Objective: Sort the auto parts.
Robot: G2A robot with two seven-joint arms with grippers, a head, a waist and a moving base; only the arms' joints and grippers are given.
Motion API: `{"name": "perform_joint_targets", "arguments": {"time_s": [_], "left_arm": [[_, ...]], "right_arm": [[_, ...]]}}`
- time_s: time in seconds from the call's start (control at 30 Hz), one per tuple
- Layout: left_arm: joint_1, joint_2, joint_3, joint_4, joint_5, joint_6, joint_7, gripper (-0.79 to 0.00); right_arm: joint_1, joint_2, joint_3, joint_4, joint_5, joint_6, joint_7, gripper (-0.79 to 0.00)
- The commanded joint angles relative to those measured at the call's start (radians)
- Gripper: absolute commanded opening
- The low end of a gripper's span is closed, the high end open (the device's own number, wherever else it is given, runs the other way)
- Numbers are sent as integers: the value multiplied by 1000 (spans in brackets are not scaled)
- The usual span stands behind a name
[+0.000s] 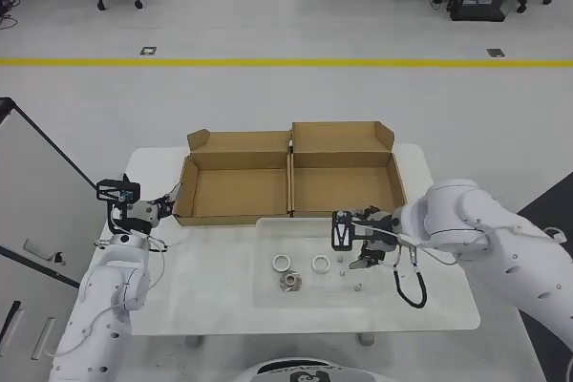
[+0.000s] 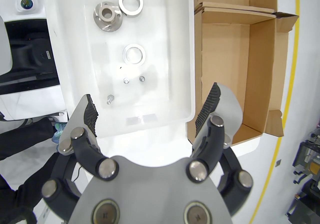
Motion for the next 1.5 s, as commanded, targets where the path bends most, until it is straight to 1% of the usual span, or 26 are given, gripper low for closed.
{"name": "perform_joint_targets", "arguments": {"time_s": [0.0, 0.13, 0.27, 0.8, 0.93, 1.03, 1.2, 1.33, 1.47], "left_arm": [[0, 0, 0, 0, 0, 0, 0, 0], [0, 0, 0, 0, 0, 0, 0, 0], [0, 0, 0, 0, 0, 0, 0, 0], [0, 0, 0, 0, 0, 0, 0, 0], [0, 0, 0, 0, 0, 0, 0, 0], [0, 0, 0, 0, 0, 0, 0, 0], [0, 0, 0, 0, 0, 0, 0, 0], [0, 0, 0, 0, 0, 0, 0, 0], [0, 0, 0, 0, 0, 0, 0, 0]], "right_arm": [[18, 6, -31, 18, -4, -9, -9, 0], [46, 10, -80, 50, -6, -22, -22, 0], [73, 5, -120, 70, -14, -30, -31, 0], [75, 4, -121, 70, -21, -28, -29, 0], [90, 10, -167, 30, -54, 3, 3, 0], [136, 18, -235, 3, -54, 39, 39, 0], [270, 26, -402, -21, -19, 100, 100, 0], [398, 17, -536, -2, 46, 125, 125, 0], [508, -1, -640, 30, 103, 120, 120, 0]]}}
